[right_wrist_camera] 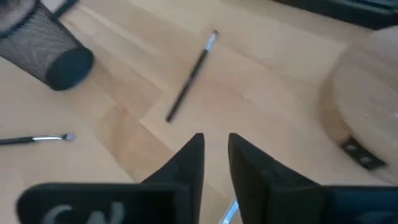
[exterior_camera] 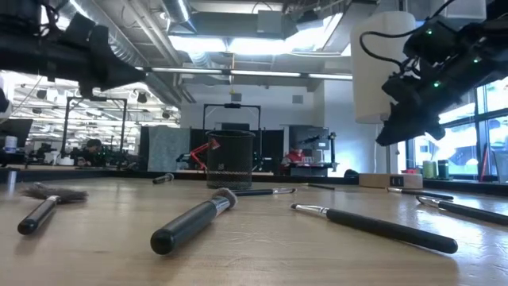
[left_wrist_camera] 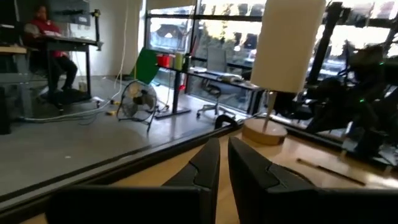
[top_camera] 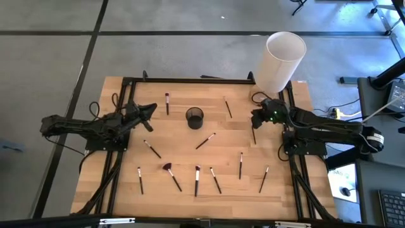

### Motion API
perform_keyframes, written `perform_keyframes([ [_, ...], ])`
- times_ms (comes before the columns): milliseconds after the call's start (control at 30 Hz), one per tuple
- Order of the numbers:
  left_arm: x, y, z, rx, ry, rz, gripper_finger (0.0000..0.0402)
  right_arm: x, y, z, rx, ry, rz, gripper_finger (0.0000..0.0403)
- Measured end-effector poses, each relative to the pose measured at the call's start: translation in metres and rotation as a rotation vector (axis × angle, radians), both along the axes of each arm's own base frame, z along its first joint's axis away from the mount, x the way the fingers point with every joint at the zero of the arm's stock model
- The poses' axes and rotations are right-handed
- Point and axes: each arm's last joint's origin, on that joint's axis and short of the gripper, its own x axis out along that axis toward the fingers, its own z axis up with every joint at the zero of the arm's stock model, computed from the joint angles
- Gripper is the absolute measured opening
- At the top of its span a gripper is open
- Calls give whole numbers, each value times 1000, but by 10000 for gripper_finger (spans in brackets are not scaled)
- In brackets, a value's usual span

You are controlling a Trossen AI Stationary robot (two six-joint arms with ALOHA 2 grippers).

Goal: Put items in baskets/containers
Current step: Put the black eyeshadow brush into the black pen holder

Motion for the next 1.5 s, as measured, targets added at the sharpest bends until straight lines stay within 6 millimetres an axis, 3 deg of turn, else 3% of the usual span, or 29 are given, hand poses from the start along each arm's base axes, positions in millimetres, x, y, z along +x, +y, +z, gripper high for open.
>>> perform_keyframes([
  [133, 6, 5, -1, 1, 16, 33, 29, 6, -1, -2, 79, -43, -2, 92],
  [333, 15, 14, 1, 54, 19, 64, 29, 10, -5, -22, 173, 65, -131, 94],
  [533, 27, 22, -2, 49, 67, 23, 29, 25, -12, -28, 203, 162, -134, 94],
  [867, 45, 38, -3, 21, 178, 110, 29, 42, -23, -42, 193, 301, -201, 94],
  [1200, 53, 43, -21, -45, 257, 118, 28, 45, -24, -56, 246, 376, -222, 94],
  [1333, 56, 41, -27, -72, 283, 105, 28, 44, -23, -57, 261, 382, -212, 72],
  [1500, 58, 39, -31, -95, 284, 93, 28, 43, -22, -57, 284, 387, -192, 13],
])
